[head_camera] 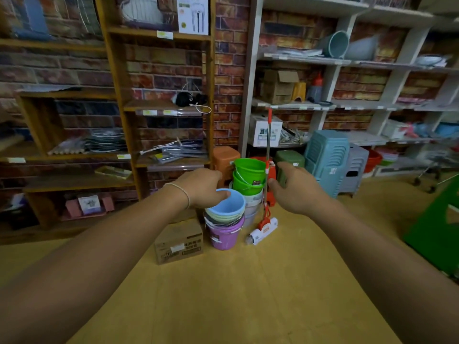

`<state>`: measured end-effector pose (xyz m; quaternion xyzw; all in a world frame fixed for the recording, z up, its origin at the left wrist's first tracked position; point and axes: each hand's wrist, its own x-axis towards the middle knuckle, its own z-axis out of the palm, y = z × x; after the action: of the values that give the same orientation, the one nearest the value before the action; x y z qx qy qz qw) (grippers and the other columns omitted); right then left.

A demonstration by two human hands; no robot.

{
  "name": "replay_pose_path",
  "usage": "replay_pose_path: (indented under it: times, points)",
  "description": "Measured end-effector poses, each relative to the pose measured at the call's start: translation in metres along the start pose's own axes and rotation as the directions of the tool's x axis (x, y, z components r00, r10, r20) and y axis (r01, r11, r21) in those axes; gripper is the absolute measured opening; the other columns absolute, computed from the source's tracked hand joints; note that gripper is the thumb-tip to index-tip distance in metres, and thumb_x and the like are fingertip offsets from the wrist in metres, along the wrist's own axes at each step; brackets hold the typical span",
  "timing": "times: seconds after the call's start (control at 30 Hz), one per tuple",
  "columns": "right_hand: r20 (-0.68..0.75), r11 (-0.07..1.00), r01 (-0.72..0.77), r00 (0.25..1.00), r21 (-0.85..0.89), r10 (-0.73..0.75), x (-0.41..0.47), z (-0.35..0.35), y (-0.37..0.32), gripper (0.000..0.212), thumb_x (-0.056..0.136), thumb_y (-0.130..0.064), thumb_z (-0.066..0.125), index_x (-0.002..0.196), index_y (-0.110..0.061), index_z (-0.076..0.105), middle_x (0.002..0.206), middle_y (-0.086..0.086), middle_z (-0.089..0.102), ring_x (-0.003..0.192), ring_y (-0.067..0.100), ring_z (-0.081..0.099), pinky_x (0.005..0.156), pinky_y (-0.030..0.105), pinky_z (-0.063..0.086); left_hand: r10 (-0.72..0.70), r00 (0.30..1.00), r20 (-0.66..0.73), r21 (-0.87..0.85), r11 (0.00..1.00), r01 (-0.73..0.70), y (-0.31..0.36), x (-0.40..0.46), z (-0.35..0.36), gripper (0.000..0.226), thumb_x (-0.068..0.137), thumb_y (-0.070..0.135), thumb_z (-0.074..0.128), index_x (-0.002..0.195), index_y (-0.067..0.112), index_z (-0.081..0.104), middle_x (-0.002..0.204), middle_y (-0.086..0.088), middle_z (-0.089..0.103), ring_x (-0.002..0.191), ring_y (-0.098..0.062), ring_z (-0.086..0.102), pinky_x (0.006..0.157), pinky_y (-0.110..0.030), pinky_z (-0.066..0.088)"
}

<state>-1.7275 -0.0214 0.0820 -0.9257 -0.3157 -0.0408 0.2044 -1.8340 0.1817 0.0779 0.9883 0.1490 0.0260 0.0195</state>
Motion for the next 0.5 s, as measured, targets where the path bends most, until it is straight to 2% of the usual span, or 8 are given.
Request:
replay_pose_path:
  times: [0.1,0.2,0.33,0.43,0.5]
  points:
    - [-0.010,0.999,-0.030,1.000,0.014,0.030,0.054,0.011,-0.004,0.066,0.096,-0.045,0.050,0.150,-0.014,0.029,0.139,0.021,0.049,0.126,0.040,0.048,0.101,0.044,0.046,0.063,0.998,0.031,-0.008,0.998,-0.063,-0.024,0.059,-0.004,0.045,0.097,0.056,0.044,0.107,0.015,0.060,0.108,-0.010,0.065,0.095,-0.027,0.060,0.072,-0.032,0.045]
    - [-0.038,0.997,-0.070,0.997,0.027,0.071,0.107,0.013,-0.007,0.062,0.096,-0.041,0.052,0.148,-0.012,0.033,0.136,0.022,0.052,0.124,0.039,0.050,0.099,0.041,0.045,0.122,0.991,0.045,0.008,0.992,-0.123,-0.044,0.118,-0.014,0.032,0.100,0.049,0.043,0.099,0.020,0.055,0.109,-0.012,0.064,0.091,-0.026,0.056,0.070,-0.030,0.037]
    - [-0.073,0.993,-0.118,0.990,0.019,0.119,0.160,0.017,-0.005,0.056,0.097,-0.035,0.053,0.144,-0.008,0.038,0.137,0.020,0.053,0.126,0.037,0.048,0.100,0.040,0.044,0.181,0.983,0.022,0.122,0.976,-0.182,-0.064,0.194,-0.011,0.033,0.097,0.045,0.047,0.111,0.017,0.056,0.116,-0.012,0.062,0.104,-0.030,0.059,0.078,-0.035,0.045]
    - [-0.073,0.986,-0.164,0.984,0.014,0.165,0.191,0.019,0.007,0.049,0.097,-0.033,0.054,0.137,-0.008,0.042,0.132,0.022,0.055,0.121,0.039,0.050,0.096,0.042,0.046,0.250,0.968,-0.001,0.237,0.941,-0.243,-0.065,0.245,0.002,0.027,0.094,0.038,0.047,0.107,0.018,0.059,0.112,-0.010,0.064,0.101,-0.031,0.061,0.080,-0.039,0.051]
    - [-0.083,0.982,-0.191,0.978,0.009,0.191,0.215,0.021,0.022,0.050,0.097,-0.033,0.054,0.139,-0.010,0.041,0.132,0.022,0.055,0.120,0.038,0.051,0.095,0.041,0.046,0.300,0.954,-0.012,0.254,0.923,-0.287,-0.060,0.280,0.010,0.025,0.094,0.037,0.047,0.104,0.019,0.060,0.109,-0.009,0.066,0.100,-0.031,0.061,0.080,-0.040,0.052]
